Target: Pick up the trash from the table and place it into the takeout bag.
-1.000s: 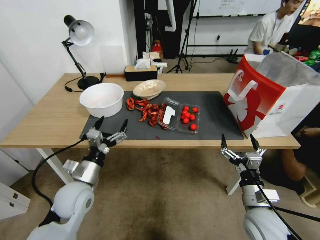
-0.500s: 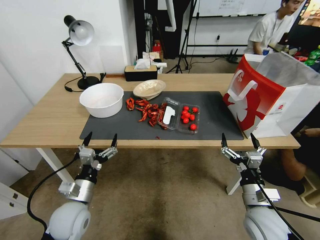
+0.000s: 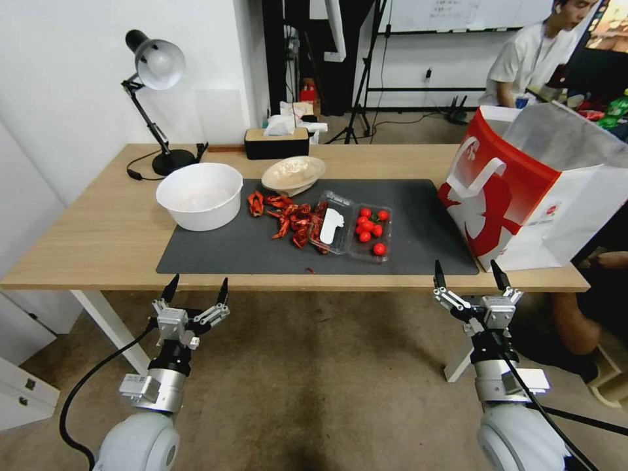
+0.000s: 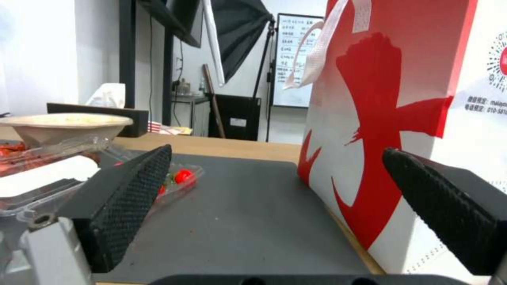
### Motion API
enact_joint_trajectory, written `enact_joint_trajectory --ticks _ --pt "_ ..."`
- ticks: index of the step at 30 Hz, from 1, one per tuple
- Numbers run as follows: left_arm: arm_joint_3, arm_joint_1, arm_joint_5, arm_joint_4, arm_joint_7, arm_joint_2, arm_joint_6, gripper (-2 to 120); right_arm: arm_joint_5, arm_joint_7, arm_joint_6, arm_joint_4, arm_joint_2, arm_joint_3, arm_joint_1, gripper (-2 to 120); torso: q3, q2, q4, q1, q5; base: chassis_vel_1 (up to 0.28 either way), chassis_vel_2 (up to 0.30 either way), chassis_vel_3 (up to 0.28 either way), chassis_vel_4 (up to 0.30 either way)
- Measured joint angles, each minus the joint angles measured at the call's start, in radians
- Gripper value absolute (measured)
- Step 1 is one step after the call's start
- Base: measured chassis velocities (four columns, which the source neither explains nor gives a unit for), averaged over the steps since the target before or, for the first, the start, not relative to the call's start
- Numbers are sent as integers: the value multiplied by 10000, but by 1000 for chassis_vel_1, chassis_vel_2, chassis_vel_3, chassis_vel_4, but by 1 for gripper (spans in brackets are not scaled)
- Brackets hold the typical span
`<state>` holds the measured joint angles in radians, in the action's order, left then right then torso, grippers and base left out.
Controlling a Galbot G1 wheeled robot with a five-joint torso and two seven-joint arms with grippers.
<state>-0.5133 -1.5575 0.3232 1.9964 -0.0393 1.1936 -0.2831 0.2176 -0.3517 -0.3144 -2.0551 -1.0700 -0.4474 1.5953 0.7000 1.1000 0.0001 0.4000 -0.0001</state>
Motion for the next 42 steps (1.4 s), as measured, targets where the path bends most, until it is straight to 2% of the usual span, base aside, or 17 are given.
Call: enact_joint_trajectory --ticks 2,8,10,11,15,18,19,22,23,25,26,31,32,34,35,38,42 --pt "236 656 412 166 29 -361 489 100 1 -13 8 -27 25 -14 28 100 1 -1 -1 1 2 0 0 0 0" --pt "877 1864 1487 284 513 -1416 1065 100 23 -22 73 -68 124 78 -15 100 1 0 -8 1 -2 0 0 0 0" --pt "1025 2196 1777 216 719 -1830 1115 100 87 -11 129 -15 260 261 -230 100 0 0 3 0 3 0 0 0 0" --pt "1252 2617 2100 38 941 -2266 1204 100 142 6 167 29 355 352 -364 100 1 -1 6 1 2 0 0 0 0" --pt "1599 3304 2532 -308 1279 -2767 1311 100 175 17 176 70 434 399 -441 100 1 -2 -3 1 -3 0 0 0 0" --pt "2444 4786 3175 -1052 1602 -3395 1337 100 200 32 211 82 463 436 -467 100 1 -2 2 1 1 0 0 0 0" --pt "2444 4786 3175 -1052 1602 -3395 1337 100 200 32 211 82 463 436 -467 100 1 -2 2 1 1 0 0 0 0" --pt "3599 6204 3709 -1809 1735 -3693 1336 100 183 32 211 82 396 371 -384 100 1 -2 -3 1 5 0 0 0 0" --pt "3599 6204 3709 -1809 1735 -3693 1336 100 183 32 211 82 396 371 -384 100 1 -2 -3 1 5 0 0 0 0" --pt "4329 6890 3916 -2224 1759 -3739 1336 100 178 32 212 82 374 337 -372 100 1 -3 -2 1 3 0 0 0 0" --pt "5017 7539 4054 -2667 1792 -3736 1340 100 176 29 215 83 364 303 -366 100 2 -3 0 1 -4 0 0 0 0" --pt "6008 8725 4154 -3468 1901 -3619 1347 100 176 19 219 96 363 261 -368 100 1 -2 -1 1 5 0 0 0 0" --pt "6277 9086 4154 -3728 1965 -3555 1350 100 176 11 222 99 361 232 -361 100 1 -2 1 1 1 0 0 0 0" --pt "7461 10583 4052 -4757 2121 -3205 1454 100 177 -20 230 85 299 64 -235 100 2 -3 -4 2 4 0 0 0 0" --pt "7461 10583 4052 -4757 2121 -3205 1454 100 177 -20 230 85 299 64 -235 100 2 -3 -4 2 4 0 0 0 0" --pt "8569 11702 3779 -5505 2131 -2936 1801 100 180 -58 236 66 251 -6 -221 100 1 -2 -3 1 4 0 0 0 0" --pt "9285 12519 3221 -6077 2063 -2739 2340 100 190 -91 242 65 241 -34 -253 100 1 -3 1 1 1 0 0 0 0"
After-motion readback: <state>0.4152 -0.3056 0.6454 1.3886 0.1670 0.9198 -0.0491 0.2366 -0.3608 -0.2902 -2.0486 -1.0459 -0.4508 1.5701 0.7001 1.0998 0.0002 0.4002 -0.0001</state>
